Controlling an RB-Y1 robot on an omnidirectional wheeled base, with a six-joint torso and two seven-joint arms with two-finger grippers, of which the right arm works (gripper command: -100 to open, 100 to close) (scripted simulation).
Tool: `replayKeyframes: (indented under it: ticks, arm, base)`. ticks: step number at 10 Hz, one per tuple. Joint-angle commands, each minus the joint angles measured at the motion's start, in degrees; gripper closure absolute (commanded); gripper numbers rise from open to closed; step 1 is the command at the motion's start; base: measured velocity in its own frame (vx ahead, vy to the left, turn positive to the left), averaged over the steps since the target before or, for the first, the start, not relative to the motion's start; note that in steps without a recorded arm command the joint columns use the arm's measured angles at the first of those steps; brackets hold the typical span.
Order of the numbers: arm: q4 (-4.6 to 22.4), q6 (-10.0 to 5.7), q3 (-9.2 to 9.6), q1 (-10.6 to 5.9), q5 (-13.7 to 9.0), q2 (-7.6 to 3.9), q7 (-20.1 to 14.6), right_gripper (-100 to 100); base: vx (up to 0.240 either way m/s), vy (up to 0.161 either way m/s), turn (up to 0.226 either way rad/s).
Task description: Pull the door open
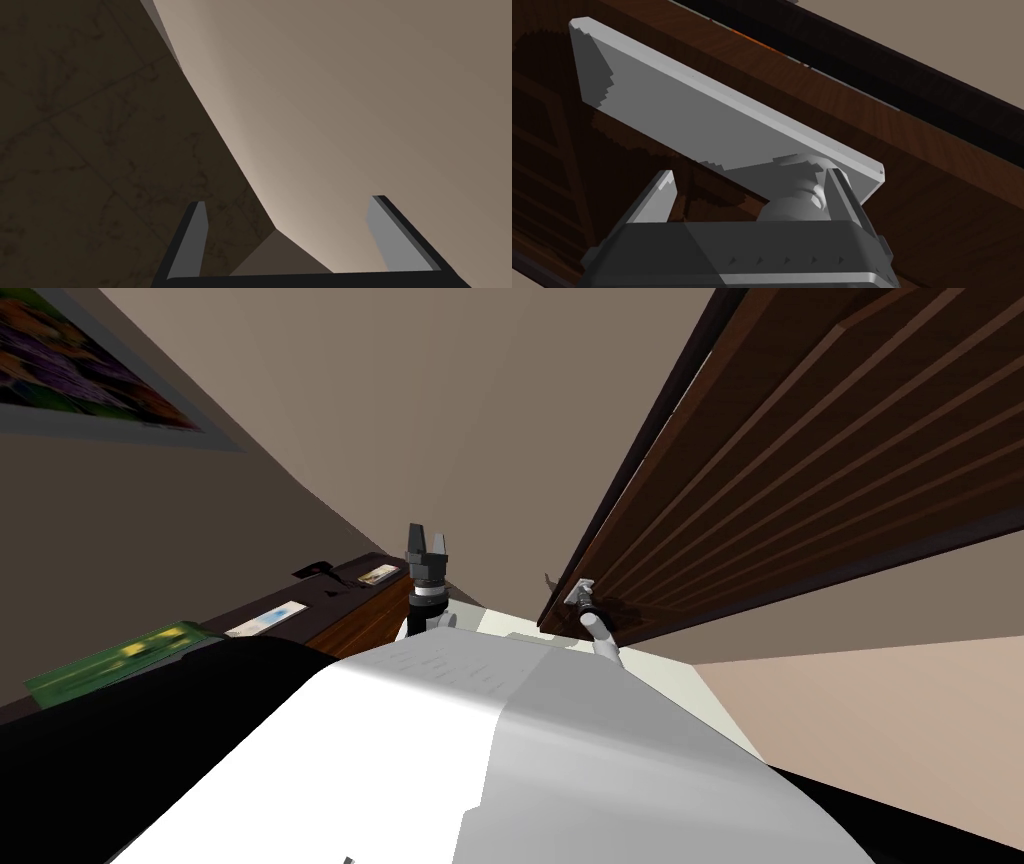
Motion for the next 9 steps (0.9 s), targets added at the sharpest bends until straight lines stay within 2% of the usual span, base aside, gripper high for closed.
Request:
replayKeyframes:
  ticks: [1, 2, 3, 4, 5, 9]
  arm:
    - [0.96, 0.26, -1.56, 0.98, -2.37, -0.77, -0.49, 100]
    - [1.75, 2.40, -2.37, 0.20, -4.23, -0.30, -1.76, 100]
    - [1.75, 2.40, -2.37, 0.20, -6.28, -0.30, -1.76, 100]
    - [1.75, 2.40, -2.37, 0.20, -6.34, -0.30, -1.76, 100]
    - [1.75, 2.40, -2.37, 0.20, -7.99, -0.30, -1.76, 100]
    - [1.75, 2.40, -2.37, 0.20, -7.99, -0.30, -1.76, 100]
  base:
    - [-0.028, -0.005, 0.013]
    - [-0.040, -0.028, -0.021]
    - [-0.048, -0.025, 0.011]
    - [-0.025, -0.004, 0.010]
    - [-0.012, 0.007, 0.007]
    - [0.003, 0.003, -0.010]
